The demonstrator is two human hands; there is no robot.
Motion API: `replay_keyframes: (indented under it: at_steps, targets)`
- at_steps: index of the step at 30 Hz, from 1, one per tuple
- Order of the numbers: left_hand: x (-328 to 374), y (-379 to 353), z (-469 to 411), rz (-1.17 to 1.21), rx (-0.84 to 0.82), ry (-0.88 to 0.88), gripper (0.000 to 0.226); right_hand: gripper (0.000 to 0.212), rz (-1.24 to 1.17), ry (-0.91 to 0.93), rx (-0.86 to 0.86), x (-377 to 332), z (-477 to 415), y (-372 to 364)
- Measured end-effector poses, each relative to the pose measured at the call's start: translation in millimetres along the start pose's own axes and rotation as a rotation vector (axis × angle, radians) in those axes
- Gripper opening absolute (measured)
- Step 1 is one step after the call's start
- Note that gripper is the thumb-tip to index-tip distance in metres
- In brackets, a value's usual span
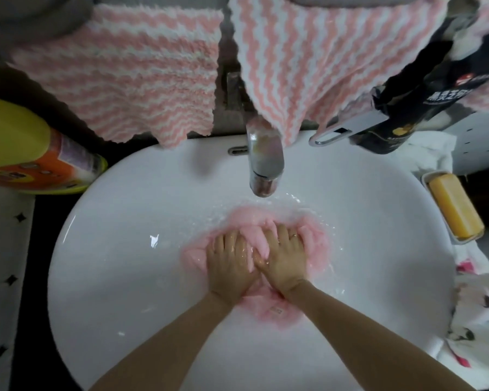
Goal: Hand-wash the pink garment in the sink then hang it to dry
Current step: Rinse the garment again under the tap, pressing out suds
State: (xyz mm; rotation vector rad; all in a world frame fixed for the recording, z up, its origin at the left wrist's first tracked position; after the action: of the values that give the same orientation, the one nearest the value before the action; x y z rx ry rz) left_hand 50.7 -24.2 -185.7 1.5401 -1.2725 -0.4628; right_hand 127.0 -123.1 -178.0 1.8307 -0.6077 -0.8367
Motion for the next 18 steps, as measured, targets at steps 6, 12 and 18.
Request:
replay_keyframes:
  at_steps: [6, 12, 18]
  targets:
    - [-7, -13, -41, -0.038, -0.257, -0.097, 0.018, 0.031, -0.078, -0.195, -0.176, -7, -48, 3]
    - [-7, 29, -103, 0.698, -0.528, 0.531, 0.048, 0.041, -0.507, -0.711, -0.243, -3, -82, 34]
    - [-26, 85, -76, 0.676, -0.195, 0.573, 0.073, 0.048, -0.58, -0.494, -0.057, 11, -30, 102]
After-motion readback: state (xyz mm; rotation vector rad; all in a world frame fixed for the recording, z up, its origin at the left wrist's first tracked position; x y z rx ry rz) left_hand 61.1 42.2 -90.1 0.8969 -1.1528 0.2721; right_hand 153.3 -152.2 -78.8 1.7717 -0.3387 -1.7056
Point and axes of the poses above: each hand's wrist, its own z-axis away from the middle knuckle, its own y-axis out of the back of the hand, x = y × z, the point moved 2 cm from there along -z, towards the middle knuckle, and after that the axes turned 12 degrees about x, right-handed, at the moved point
